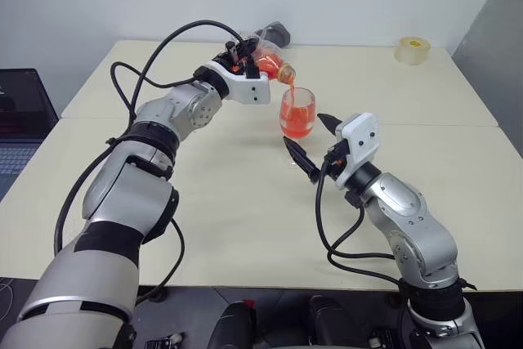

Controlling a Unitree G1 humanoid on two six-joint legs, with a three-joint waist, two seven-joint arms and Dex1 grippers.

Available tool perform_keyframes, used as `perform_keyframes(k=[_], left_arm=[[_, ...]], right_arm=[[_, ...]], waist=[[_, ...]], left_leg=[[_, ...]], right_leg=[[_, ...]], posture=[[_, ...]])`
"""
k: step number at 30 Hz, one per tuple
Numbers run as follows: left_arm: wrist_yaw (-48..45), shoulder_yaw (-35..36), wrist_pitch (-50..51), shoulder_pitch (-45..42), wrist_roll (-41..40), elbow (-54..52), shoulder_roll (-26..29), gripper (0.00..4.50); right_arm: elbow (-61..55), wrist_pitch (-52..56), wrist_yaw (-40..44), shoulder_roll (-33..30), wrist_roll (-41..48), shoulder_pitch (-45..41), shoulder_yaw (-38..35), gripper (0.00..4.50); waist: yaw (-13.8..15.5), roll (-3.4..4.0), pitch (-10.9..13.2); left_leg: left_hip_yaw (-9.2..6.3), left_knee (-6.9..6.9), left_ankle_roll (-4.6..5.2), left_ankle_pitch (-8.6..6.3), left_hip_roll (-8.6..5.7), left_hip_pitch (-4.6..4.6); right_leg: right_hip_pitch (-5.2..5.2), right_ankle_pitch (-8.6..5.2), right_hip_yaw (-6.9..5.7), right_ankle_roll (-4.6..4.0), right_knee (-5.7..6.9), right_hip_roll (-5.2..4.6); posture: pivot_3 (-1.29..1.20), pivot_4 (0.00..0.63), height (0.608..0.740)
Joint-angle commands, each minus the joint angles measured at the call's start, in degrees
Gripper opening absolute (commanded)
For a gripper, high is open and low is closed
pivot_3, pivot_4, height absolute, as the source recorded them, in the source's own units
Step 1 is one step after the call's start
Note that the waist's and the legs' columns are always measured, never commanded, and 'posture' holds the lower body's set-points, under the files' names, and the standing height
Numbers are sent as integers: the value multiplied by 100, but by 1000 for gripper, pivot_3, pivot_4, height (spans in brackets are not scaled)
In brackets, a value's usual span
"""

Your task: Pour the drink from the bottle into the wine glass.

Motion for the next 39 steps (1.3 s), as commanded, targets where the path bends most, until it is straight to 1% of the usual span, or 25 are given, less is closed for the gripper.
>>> perform_keyframes(k=[1,6,9,13,17,20,22,24,27,31,39], left_arm=[[-134,309,-11,-28,-375,-88,-44,899],[-759,868,-47,172,-1182,-179,-270,899],[-1367,1481,152,324,-1995,-242,-450,899],[-2074,2250,689,489,-2930,-347,-610,899],[-2411,2742,1096,820,-3474,-593,-606,873],[-2512,3004,1470,1109,-3772,-858,-593,871],[-2570,3255,1786,1464,-4065,-1114,-606,871],[-2660,3636,2213,1874,-4537,-1401,-704,870],[-2672,3905,2580,2251,-4854,-1628,-775,866],[-2524,4126,2862,2526,-5068,-1711,-822,864],[-2269,4318,3152,2618,-5157,-1635,-867,864]], right_arm=[[-93,-161,-13,43,-35,-35,12,4500],[-85,-207,18,29,-53,-25,37,4500],[-105,-277,124,-85,-110,8,90,4500],[-401,-258,882,-535,326,272,186,4500],[-519,-139,1158,-803,509,443,149,4500],[-515,-97,1203,-895,537,433,150,4500],[-414,-115,1131,-876,474,370,155,4500],[-314,-105,1113,-851,448,296,191,4500],[-177,-63,1089,-849,394,208,235,4500],[-34,-36,1087,-857,333,95,282,4500],[-11,-1,1112,-802,333,7,397,4500]], waist=[[0,0,0],[-2,0,0],[-6,0,0],[-11,0,0],[-20,0,0],[-21,0,0],[-19,0,0],[-22,0,-1],[-9,0,-1],[7,-1,-1],[6,-3,-2]], left_leg=[[-1,0,0,0,0,0],[1,1,-5,3,0,0],[0,1,-6,3,1,0],[2,5,-6,4,0,0],[2,4,-4,3,1,3],[-2,7,-3,2,3,4],[-5,9,-4,3,4,3],[-4,10,-5,3,4,3],[-10,16,-6,4,6,0],[-14,29,-6,3,4,-6],[-16,37,3,-2,3,-7]], right_leg=[[0,0,0,0,0,0],[0,0,0,0,1,-1],[0,0,0,0,1,-1],[0,0,-4,0,2,-1],[0,0,-1,0,6,0],[0,0,-1,0,11,0],[0,0,0,0,12,0],[0,0,2,0,13,0],[0,0,4,-1,14,0],[2,0,1,-1,15,-1],[5,0,-1,0,17,-3]], posture=[[0,150,740],[0,150,740],[0,150,740],[0,150,740],[0,150,740],[0,150,740],[0,150,740],[0,150,740],[0,150,740],[0,150,740],[0,150,740]])
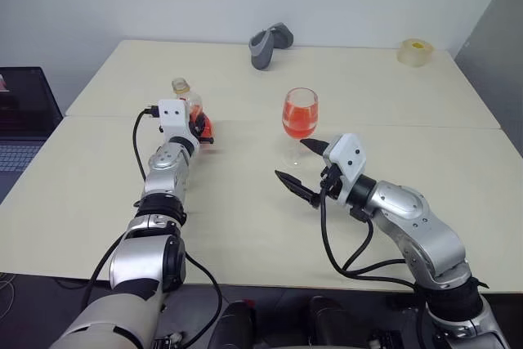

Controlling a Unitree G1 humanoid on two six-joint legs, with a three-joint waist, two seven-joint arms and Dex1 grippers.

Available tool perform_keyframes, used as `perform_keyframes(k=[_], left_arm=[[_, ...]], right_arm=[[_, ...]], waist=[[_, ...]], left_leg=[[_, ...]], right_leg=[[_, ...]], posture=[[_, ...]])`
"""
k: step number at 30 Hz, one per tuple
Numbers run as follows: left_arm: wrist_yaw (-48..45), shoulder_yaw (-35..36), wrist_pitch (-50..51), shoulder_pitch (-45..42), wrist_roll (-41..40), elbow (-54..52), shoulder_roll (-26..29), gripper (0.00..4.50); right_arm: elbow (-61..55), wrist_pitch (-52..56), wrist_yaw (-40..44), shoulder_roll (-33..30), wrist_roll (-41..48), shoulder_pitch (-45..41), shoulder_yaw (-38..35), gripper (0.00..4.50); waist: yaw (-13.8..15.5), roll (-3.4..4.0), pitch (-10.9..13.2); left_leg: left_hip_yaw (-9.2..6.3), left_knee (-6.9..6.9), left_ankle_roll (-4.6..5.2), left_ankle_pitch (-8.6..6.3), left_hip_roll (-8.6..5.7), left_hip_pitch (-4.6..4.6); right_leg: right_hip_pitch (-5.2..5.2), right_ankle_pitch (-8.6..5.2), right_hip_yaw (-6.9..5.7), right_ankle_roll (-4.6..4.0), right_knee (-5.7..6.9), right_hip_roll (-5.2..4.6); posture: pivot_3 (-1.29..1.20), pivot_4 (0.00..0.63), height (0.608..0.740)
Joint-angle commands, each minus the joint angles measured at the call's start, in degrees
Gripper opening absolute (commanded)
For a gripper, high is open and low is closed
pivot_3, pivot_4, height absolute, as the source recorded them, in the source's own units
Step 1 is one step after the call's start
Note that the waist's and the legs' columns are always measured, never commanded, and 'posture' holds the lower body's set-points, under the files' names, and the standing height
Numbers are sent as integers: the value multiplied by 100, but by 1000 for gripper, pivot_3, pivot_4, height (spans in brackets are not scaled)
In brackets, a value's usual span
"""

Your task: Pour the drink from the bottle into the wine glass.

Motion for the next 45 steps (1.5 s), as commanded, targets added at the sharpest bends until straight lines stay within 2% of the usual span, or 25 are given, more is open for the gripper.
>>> perform_keyframes(k=[1,11,12,21,22,28,33,38,45], left_arm=[[79,47,-7,-52,-31,-94,29,864],[27,26,26,-4,-40,63,-10,864],[9,22,14,56,-46,-11,-20,1581],[-102,9,86,811,-93,-1141,-43,4381],[-138,16,128,960,-122,-1412,-37,4477],[-510,120,787,1994,-610,-3266,-36,4477],[-358,131,1387,2920,-607,-4516,75,4477],[170,309,1543,3727,-551,-5336,-106,4477],[439,200,1333,4139,-289,-5822,-205,4477]], right_arm=[[-159,-8,-1,50,-6,-63,50,4500],[-162,15,-21,53,-10,-56,35,4500],[-175,22,-24,50,-1,-49,22,4500],[-441,146,70,-104,222,184,-236,4500],[-529,189,108,-138,332,263,-324,4500],[-782,240,290,-425,841,890,-989,4500],[-54,-270,-80,-362,513,1341,-1630,4500],[1271,-1795,-865,182,-199,1319,-2029,4500],[2190,-2591,-790,483,-158,1110,-2108,4500]], waist=[[-3,0,0],[-3,0,0],[-3,0,0],[-2,0,-1],[-3,0,-1],[2,0,-2],[0,-1,-4],[4,0,-6],[4,1,-7]], left_leg=[[1,0,1,0,0,0],[1,0,2,-1,-1,1],[1,0,2,-1,-1,1],[2,-4,2,-2,1,4],[3,-4,2,-2,2,4],[2,-5,6,-4,3,4],[4,-11,8,-5,4,10],[12,-23,8,-5,4,20],[19,-27,9,-5,3,22]], right_leg=[[0,0,1,0,0,0],[0,0,1,0,1,0],[0,0,1,0,1,0],[0,0,4,0,1,0],[0,0,5,0,1,0],[4,0,6,0,-2,-2],[9,0,8,0,-5,-2],[10,0,17,0,-5,-2],[10,0,23,0,-7,-3]], posture=[[0,150,740],[0,150,740],[0,150,740],[0,150,740],[0,150,740],[0,150,740],[0,150,740],[0,150,740],[0,150,740]])
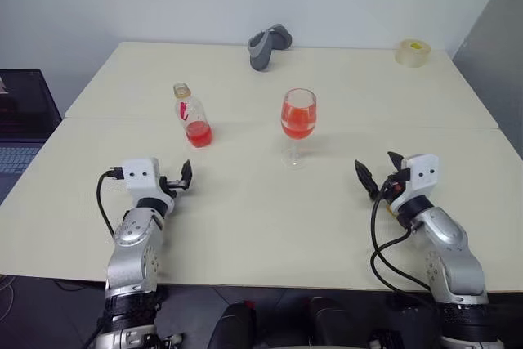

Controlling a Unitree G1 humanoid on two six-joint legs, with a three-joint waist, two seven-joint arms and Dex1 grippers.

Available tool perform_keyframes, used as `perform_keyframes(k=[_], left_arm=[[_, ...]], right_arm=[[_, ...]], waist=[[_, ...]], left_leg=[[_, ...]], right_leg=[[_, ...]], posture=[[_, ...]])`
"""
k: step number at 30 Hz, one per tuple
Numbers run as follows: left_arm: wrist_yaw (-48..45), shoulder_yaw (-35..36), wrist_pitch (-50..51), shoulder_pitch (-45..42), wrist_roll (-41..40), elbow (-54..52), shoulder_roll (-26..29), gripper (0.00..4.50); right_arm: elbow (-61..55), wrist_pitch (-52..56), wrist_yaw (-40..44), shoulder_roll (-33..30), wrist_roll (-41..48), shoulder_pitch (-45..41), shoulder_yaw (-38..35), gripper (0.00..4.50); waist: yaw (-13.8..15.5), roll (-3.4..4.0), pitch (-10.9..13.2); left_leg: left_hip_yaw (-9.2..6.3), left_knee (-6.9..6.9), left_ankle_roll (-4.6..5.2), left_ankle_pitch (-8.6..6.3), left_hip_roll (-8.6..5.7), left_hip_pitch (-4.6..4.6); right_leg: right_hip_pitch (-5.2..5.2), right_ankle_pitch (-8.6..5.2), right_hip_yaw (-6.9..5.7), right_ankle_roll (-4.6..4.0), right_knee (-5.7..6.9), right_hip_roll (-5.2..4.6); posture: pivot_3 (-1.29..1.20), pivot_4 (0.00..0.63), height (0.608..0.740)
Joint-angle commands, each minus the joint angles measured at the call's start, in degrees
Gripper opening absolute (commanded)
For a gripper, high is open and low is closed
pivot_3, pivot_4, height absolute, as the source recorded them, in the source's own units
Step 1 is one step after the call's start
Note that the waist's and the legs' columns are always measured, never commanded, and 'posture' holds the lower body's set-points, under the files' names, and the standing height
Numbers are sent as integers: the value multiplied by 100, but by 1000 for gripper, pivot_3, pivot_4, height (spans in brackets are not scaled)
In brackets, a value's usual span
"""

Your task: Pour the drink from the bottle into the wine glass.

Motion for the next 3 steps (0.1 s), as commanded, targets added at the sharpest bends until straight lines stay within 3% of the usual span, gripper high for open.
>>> perform_keyframes(k=[1,3], left_arm=[[91,22,-227,61,150,-310,24,4477],[-2,-11,-182,137,192,-315,110,4477]], right_arm=[[111,-377,38,58,-4,-204,-35,4500],[211,-424,51,70,-16,-258,-11,4500]], waist=[[0,1,-1],[0,2,-1]], left_leg=[[-1,-2,0,0,0,1],[0,-4,0,0,1,3]], right_leg=[[0,0,-1,0,0,0],[0,0,-1,0,0,1]], posture=[[0,150,740],[0,150,740]])
